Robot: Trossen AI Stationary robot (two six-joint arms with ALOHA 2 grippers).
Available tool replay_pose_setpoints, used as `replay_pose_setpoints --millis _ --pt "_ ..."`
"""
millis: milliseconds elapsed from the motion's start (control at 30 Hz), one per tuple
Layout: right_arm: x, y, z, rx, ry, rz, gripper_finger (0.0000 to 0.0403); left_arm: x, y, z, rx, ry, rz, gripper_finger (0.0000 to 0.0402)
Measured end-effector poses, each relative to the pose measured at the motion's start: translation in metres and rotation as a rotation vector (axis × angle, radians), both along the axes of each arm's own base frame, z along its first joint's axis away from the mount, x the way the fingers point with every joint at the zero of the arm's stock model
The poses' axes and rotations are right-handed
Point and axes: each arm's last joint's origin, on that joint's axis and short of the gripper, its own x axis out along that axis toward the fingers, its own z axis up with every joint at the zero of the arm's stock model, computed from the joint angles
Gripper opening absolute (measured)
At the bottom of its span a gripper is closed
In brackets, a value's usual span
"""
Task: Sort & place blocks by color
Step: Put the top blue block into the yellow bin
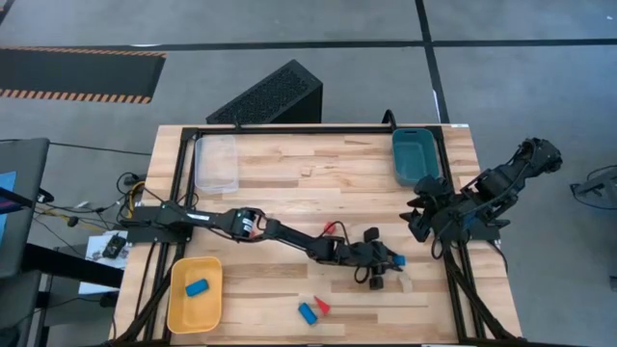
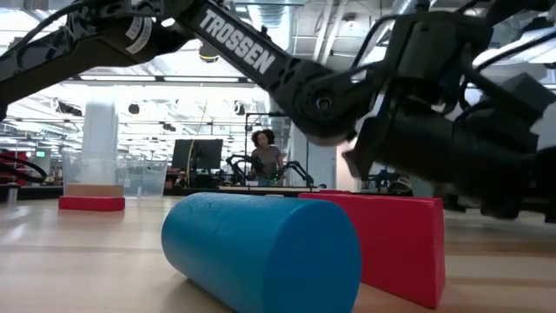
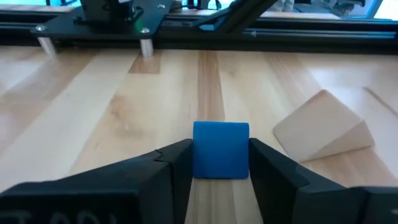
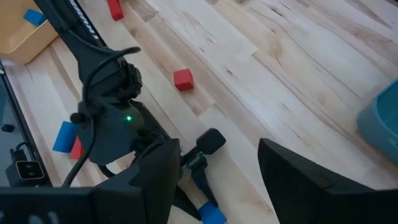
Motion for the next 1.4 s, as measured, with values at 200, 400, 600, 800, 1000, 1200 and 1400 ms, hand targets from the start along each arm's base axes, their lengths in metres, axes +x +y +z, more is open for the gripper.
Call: replay_pose_setpoints --millis 200,400,600,800,1000,1200,1400 --pt "0.0 0.0 0.0 -0.002 -0.001 -0.001 0.0244 -0.003 0.001 0.04 0.008 0.04 0.001 0.0123" --pt "-0.002 -0.002 0.001 -0.015 -0.003 -0.004 0.0244 -0.014 0.006 0.084 0.008 0.15 0.016 0.0123" --pt "-0.014 -0.011 0.015 -0.042 -0.086 -0.039 0.0244 -0.03 0.012 0.129 0.064 0.229 0.091 0.0123" --pt "-0.041 -0.031 0.018 -0.029 -0.142 -0.153 0.0244 -0.046 0.022 0.154 0.133 0.319 0.186 0.0123" --pt "-0.058 -0.042 0.009 0.06 -0.225 -0.215 0.0244 -0.063 0.028 0.173 0.162 0.396 0.251 0.0123" --pt "-0.056 -0.037 -0.006 0.133 -0.304 -0.183 0.0244 -0.075 0.027 0.189 0.14 0.429 0.264 0.0123" --pt "-0.045 -0.024 -0.024 0.198 -0.35 -0.145 0.0244 -0.095 0.021 0.225 0.143 0.396 0.296 0.0123"
